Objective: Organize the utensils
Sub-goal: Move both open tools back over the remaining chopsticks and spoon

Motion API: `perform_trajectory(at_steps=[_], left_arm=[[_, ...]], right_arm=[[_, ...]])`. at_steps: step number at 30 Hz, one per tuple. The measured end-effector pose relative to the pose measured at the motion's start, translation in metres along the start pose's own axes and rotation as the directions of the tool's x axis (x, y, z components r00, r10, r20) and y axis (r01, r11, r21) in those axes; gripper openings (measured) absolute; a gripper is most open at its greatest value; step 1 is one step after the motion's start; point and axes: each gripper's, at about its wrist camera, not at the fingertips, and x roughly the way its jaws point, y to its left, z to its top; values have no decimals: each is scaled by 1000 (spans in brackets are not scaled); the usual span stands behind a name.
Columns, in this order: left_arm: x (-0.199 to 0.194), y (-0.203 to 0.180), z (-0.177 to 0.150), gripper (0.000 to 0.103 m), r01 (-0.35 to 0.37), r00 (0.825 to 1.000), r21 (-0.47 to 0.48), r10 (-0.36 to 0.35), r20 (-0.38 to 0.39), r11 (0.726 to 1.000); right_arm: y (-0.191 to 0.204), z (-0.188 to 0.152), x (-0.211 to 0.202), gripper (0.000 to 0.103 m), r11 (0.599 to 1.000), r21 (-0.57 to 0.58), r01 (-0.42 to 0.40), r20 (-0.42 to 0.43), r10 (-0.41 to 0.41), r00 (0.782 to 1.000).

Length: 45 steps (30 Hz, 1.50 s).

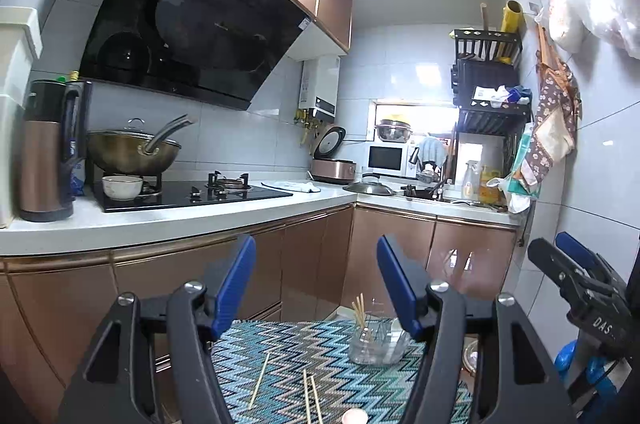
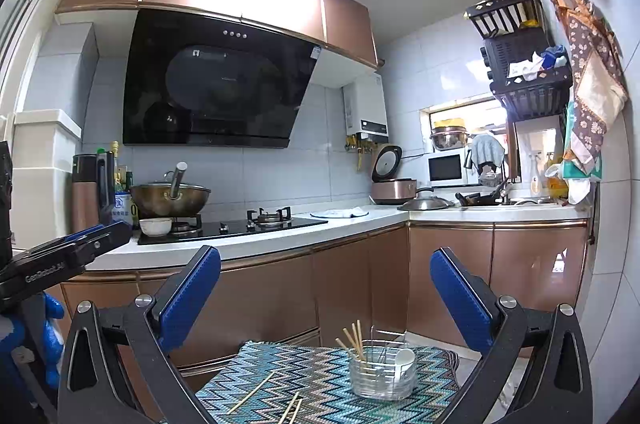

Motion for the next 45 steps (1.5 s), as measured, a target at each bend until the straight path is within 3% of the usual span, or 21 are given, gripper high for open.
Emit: perform_trajectory(at_steps=[7,13,21,26,38,42,45], left_arm=[[-27,12,-12,62,-39,999,11,39,-12,999],[-51,19,-18,71,-107,994,25,106,39,994],[-62,24,-22,72,-113,988,17,111,108,993],[-54,25,-32,72,-94,992,10,93,91,996],[8,28,-61,72,-65,994,38,68,-82,997],[41,34,-76,72,-40,983,31,45,-178,999],[72,39,-95,72,-22,962,9,24,-273,1000]], right_arm=[[19,-10,-22,103,1000,-4,-20,17,20,1000],[20,-14,-37,103,999,28,-25,45,23,999],[22,-19,-37,103,999,26,-46,38,45,998],[22,-28,-30,103,998,26,-53,13,52,999],[6,-56,7,103,995,78,-62,-76,68,995],[0,-73,33,103,994,98,-48,-174,64,983],[-7,-92,55,103,989,137,-53,-259,87,962]])
